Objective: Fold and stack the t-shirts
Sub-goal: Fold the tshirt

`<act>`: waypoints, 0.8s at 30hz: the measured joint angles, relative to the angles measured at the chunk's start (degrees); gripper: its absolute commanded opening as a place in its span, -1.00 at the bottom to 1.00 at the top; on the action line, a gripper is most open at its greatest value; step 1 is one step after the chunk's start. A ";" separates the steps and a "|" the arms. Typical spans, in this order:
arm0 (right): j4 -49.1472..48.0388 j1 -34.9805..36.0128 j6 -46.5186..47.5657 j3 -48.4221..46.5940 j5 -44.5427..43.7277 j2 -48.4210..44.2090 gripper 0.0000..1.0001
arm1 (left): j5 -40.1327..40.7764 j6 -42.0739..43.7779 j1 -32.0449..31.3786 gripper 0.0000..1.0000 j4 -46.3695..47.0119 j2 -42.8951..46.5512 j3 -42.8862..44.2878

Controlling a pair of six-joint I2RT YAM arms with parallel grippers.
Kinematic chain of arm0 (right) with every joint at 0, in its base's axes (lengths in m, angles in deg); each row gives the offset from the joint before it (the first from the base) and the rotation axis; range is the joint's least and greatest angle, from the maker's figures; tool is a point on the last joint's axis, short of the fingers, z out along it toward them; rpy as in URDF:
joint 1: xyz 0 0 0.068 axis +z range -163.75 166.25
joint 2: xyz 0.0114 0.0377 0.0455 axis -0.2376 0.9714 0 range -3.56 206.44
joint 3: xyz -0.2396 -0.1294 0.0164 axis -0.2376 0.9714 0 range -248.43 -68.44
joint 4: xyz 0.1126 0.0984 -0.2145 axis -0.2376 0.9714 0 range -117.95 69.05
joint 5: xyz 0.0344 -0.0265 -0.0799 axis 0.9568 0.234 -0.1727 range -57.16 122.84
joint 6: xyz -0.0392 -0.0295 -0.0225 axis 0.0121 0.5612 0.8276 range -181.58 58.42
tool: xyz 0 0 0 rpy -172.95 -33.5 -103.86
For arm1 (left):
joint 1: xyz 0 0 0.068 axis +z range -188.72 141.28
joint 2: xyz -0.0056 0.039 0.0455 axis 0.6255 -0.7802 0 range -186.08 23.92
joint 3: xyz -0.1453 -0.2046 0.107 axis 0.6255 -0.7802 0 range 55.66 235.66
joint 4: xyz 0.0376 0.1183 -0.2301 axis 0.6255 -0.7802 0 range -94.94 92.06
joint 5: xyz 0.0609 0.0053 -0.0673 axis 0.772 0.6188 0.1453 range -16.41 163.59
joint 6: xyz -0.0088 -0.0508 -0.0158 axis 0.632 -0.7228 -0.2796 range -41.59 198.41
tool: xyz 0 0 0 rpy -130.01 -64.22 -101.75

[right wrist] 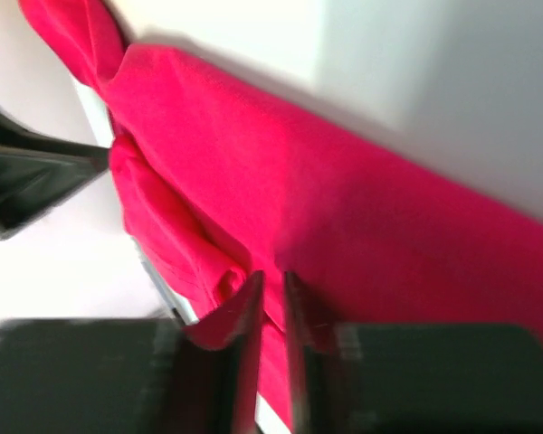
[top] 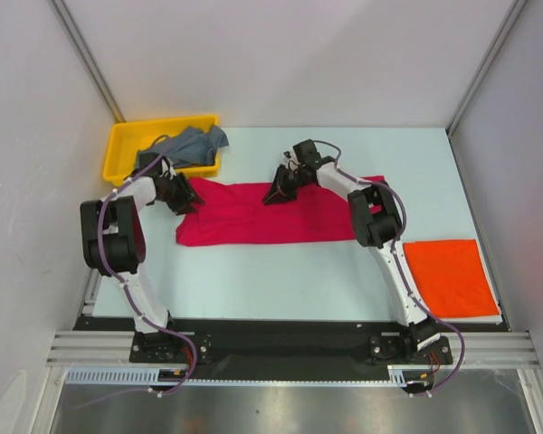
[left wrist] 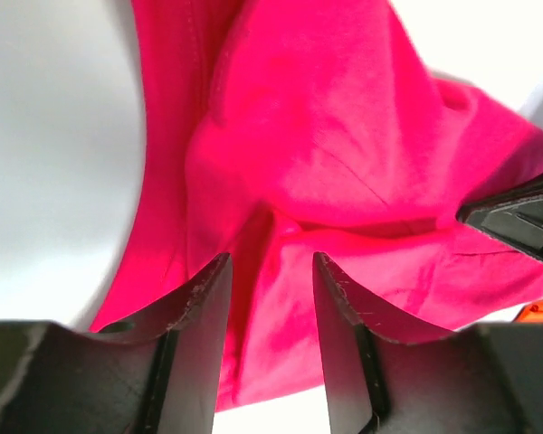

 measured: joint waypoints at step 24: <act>5.05 6.34 5.16 -3.74 -1.07 -1.81 -0.39 | -4.35 -3.52 -5.88 -0.43 6.29 1.90 -8.92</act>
